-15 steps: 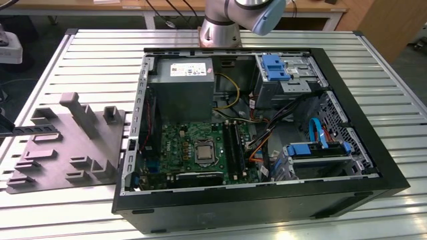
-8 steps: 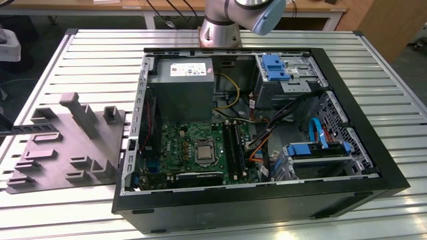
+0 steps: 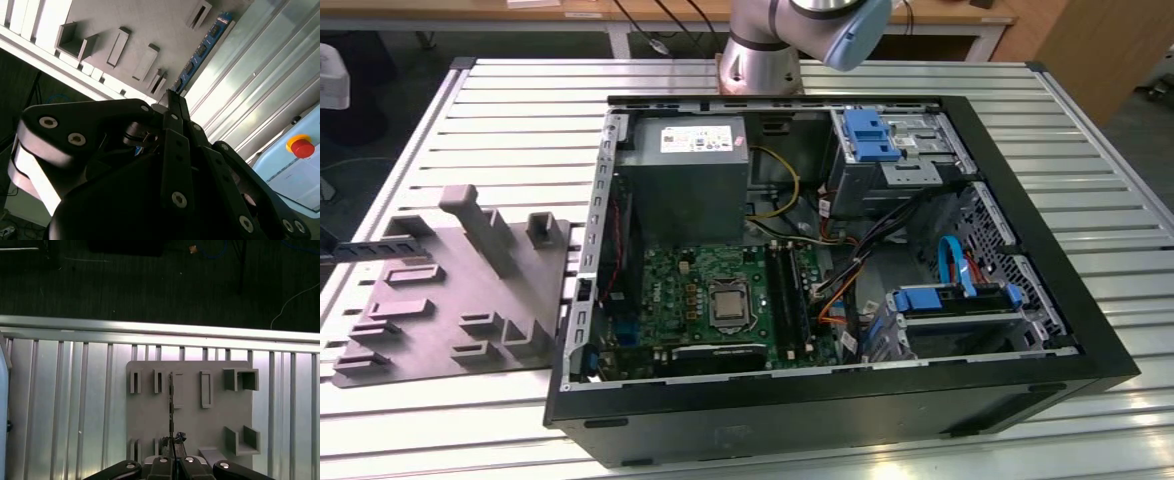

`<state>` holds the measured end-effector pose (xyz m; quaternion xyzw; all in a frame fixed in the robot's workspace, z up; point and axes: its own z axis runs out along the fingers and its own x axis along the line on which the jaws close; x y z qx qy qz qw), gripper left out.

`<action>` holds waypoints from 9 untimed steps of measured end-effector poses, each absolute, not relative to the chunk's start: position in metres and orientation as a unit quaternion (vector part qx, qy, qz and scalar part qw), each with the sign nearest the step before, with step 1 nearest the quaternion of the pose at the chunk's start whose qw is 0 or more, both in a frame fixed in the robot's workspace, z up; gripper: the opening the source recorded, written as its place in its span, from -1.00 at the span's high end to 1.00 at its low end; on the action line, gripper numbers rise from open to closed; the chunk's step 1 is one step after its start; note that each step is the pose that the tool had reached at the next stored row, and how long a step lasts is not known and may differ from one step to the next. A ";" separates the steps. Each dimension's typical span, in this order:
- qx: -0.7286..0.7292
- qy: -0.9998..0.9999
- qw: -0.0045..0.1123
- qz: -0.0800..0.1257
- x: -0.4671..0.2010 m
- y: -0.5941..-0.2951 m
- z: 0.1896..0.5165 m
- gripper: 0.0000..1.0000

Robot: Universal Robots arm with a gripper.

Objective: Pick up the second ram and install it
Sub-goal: 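Pick up the second ram and move it above second insertion slot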

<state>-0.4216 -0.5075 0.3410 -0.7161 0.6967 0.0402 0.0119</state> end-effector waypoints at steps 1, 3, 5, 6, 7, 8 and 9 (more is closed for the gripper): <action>-0.716 0.697 0.012 0.040 -0.422 -0.507 0.341 0.77; -0.716 0.697 0.012 0.040 -0.422 -0.507 0.341 0.77; -0.716 0.697 0.012 0.040 -0.422 -0.507 0.342 0.77; -0.716 0.697 0.012 0.040 -0.422 -0.507 0.342 0.77; -0.716 0.697 0.012 0.040 -0.422 -0.507 0.342 0.77; -0.716 0.697 0.012 0.040 -0.422 -0.507 0.342 0.77; -0.716 0.697 0.012 0.040 -0.422 -0.507 0.343 0.77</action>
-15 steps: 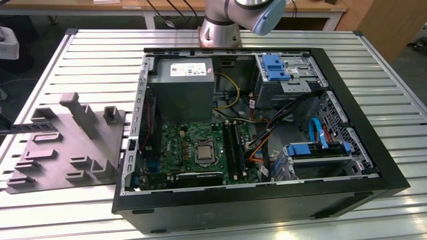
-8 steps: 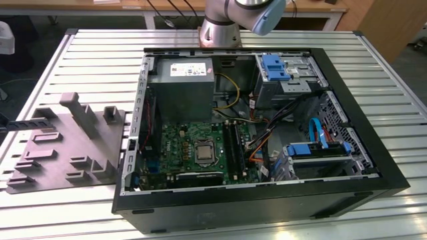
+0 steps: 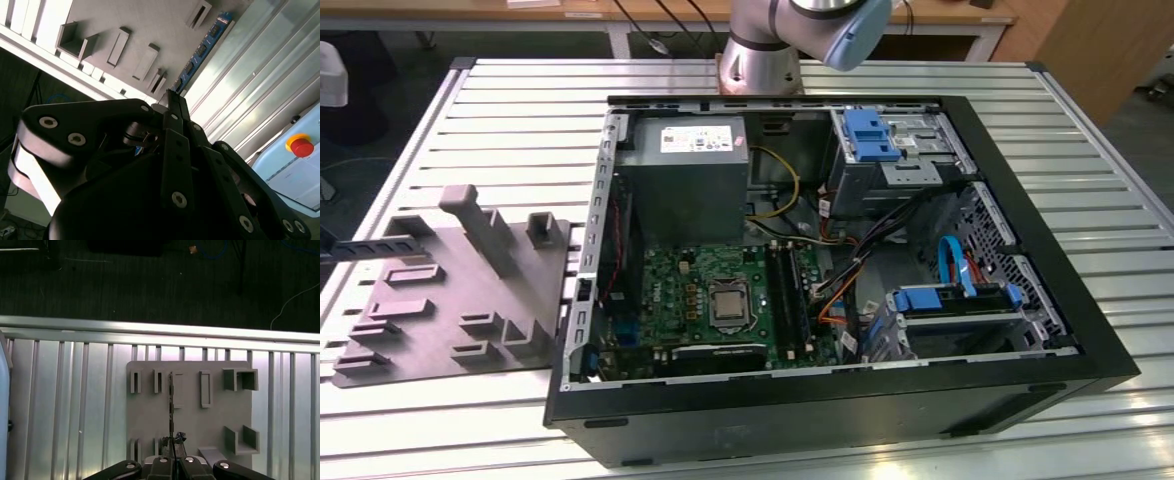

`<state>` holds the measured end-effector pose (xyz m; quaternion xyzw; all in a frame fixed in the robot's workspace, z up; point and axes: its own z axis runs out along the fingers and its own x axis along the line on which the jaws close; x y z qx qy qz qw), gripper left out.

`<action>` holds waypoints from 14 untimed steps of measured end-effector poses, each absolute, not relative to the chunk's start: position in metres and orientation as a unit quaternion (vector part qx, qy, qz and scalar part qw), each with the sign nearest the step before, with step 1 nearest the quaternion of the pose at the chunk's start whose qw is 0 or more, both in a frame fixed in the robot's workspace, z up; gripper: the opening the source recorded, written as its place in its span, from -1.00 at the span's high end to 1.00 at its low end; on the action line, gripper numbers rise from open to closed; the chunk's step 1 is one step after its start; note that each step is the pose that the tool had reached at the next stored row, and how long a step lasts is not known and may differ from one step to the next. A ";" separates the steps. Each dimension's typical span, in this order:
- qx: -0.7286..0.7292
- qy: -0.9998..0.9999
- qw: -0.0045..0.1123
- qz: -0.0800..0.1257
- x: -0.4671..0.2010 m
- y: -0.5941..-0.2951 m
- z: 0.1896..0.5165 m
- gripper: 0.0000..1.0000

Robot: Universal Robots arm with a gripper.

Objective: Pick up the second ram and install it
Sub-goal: 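Pick up the second ram and move it above second insertion slot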

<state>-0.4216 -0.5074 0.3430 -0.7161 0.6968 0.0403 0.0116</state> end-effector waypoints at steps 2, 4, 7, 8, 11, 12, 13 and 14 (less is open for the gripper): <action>-0.716 0.697 0.012 0.040 -0.422 -0.507 0.344 0.77; -0.716 0.697 0.012 0.040 -0.422 -0.507 0.346 0.77; -0.716 0.697 0.012 0.040 -0.422 -0.507 0.349 0.77; -0.716 0.697 0.012 0.040 -0.422 -0.507 0.350 0.77; -0.716 0.697 0.012 0.040 -0.422 -0.507 0.355 0.77; -0.716 0.697 0.012 0.040 -0.422 -0.507 0.356 0.77; -0.716 0.697 0.012 0.040 -0.422 -0.507 0.356 0.77; -0.716 0.697 0.012 0.040 -0.422 -0.507 0.357 0.77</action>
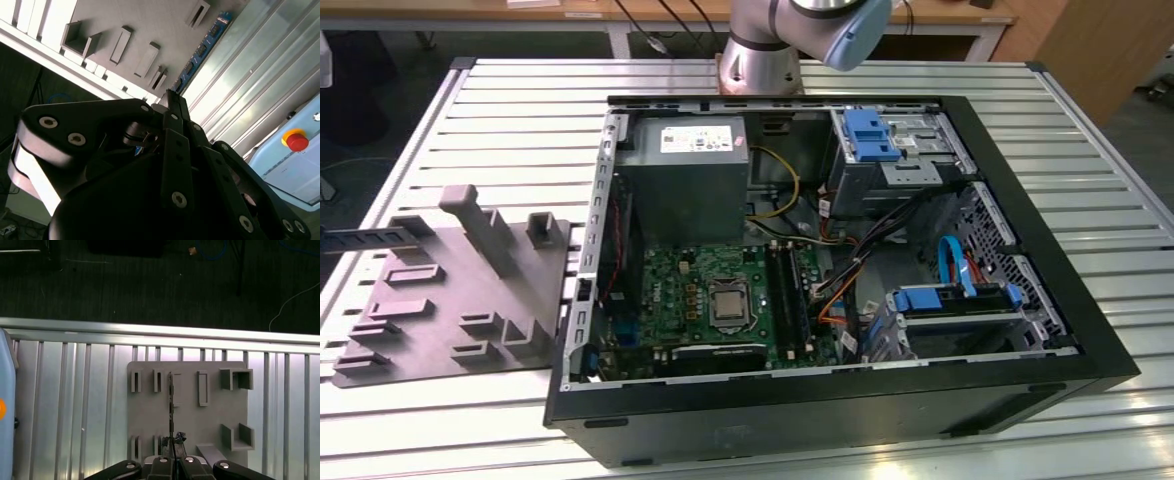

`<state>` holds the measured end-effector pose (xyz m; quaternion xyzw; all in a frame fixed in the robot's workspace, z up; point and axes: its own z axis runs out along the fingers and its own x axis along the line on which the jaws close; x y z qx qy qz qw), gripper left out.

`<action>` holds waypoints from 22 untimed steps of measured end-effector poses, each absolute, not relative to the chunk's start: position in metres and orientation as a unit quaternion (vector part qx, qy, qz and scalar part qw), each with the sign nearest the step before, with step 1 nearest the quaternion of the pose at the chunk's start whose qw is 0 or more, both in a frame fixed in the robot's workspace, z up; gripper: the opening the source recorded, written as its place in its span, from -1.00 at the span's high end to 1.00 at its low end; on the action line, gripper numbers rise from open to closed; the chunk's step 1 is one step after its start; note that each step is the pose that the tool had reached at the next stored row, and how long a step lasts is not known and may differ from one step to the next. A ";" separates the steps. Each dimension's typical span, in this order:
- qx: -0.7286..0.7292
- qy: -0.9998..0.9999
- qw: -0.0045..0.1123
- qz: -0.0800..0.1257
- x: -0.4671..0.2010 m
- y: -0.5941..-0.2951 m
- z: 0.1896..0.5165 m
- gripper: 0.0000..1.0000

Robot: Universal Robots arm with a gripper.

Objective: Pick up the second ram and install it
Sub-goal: 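Pick up the second ram and move it above second insertion slot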

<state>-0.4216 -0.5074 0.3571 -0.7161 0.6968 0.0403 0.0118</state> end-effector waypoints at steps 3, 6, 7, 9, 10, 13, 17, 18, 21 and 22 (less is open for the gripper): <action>-0.716 0.697 0.012 0.040 -0.422 -0.507 0.360 0.77; -0.716 0.697 0.012 0.040 -0.422 -0.507 0.363 0.77; -0.716 0.697 0.012 0.040 -0.422 -0.507 0.364 0.77; -0.716 0.697 0.012 0.040 -0.422 -0.507 0.367 0.77; -0.716 0.697 0.012 0.040 -0.422 -0.507 0.370 0.77; -0.716 0.697 0.012 0.040 -0.422 -0.507 0.373 0.77; -0.716 0.697 0.012 0.040 -0.422 -0.507 0.377 0.77; -0.716 0.697 0.012 0.040 -0.422 -0.507 0.379 0.77; -0.716 0.697 0.012 0.040 -0.422 -0.507 0.383 0.77; -0.716 0.697 0.012 0.040 -0.422 -0.507 0.384 0.77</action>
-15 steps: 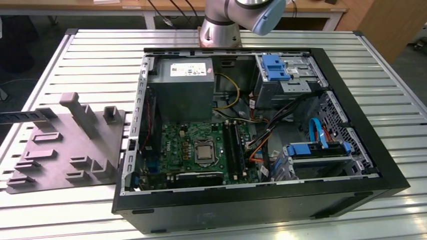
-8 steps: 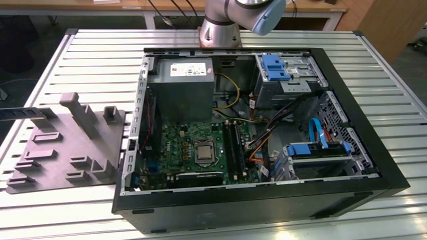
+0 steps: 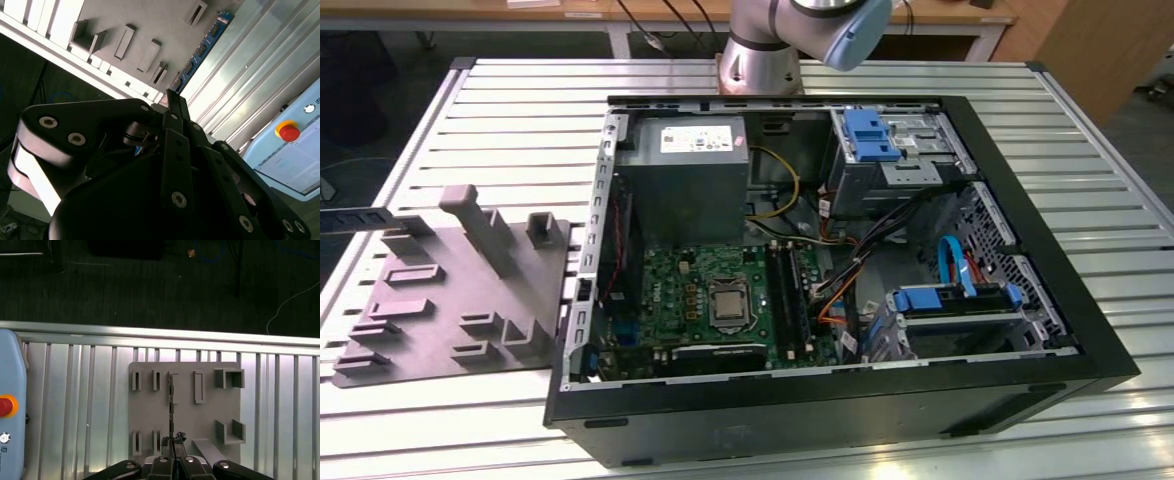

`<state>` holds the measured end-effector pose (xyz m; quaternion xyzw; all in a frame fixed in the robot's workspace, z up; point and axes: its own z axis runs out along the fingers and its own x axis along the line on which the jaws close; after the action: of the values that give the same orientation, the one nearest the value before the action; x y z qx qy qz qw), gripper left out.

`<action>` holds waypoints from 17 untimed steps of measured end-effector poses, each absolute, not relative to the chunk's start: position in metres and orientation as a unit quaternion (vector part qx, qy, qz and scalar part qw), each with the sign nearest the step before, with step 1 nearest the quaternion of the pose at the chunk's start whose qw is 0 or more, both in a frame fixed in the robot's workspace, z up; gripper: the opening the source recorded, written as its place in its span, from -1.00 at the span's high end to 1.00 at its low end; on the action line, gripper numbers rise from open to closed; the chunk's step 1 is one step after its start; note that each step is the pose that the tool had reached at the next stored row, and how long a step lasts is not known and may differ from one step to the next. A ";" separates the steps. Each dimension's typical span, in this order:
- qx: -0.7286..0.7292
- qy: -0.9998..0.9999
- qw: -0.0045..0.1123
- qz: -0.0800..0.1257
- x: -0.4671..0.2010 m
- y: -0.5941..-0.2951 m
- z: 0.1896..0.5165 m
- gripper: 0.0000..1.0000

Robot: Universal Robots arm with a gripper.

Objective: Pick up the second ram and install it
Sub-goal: 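Pick up the second ram and move it above second insertion slot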

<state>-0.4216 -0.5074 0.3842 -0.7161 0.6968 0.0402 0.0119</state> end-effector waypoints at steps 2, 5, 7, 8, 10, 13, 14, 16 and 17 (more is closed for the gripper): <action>-0.716 0.697 0.012 0.040 -0.422 -0.507 0.390 0.77; -0.716 0.697 0.012 0.040 -0.422 -0.507 0.394 0.77; -0.716 0.697 0.012 0.040 -0.422 -0.507 0.396 0.77; -0.716 0.697 0.012 0.040 -0.422 -0.507 0.398 0.77; -0.716 0.697 0.012 0.040 -0.422 -0.507 0.401 0.77; -0.716 0.697 0.012 0.040 -0.422 -0.507 0.406 0.77; -0.716 0.697 0.012 0.040 -0.422 -0.507 0.408 0.77; -0.716 0.697 0.012 0.040 -0.422 -0.507 0.410 0.77; -0.716 0.697 0.012 0.040 -0.422 -0.507 0.411 0.77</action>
<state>-0.4216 -0.5074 0.4109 -0.7161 0.6968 0.0402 0.0119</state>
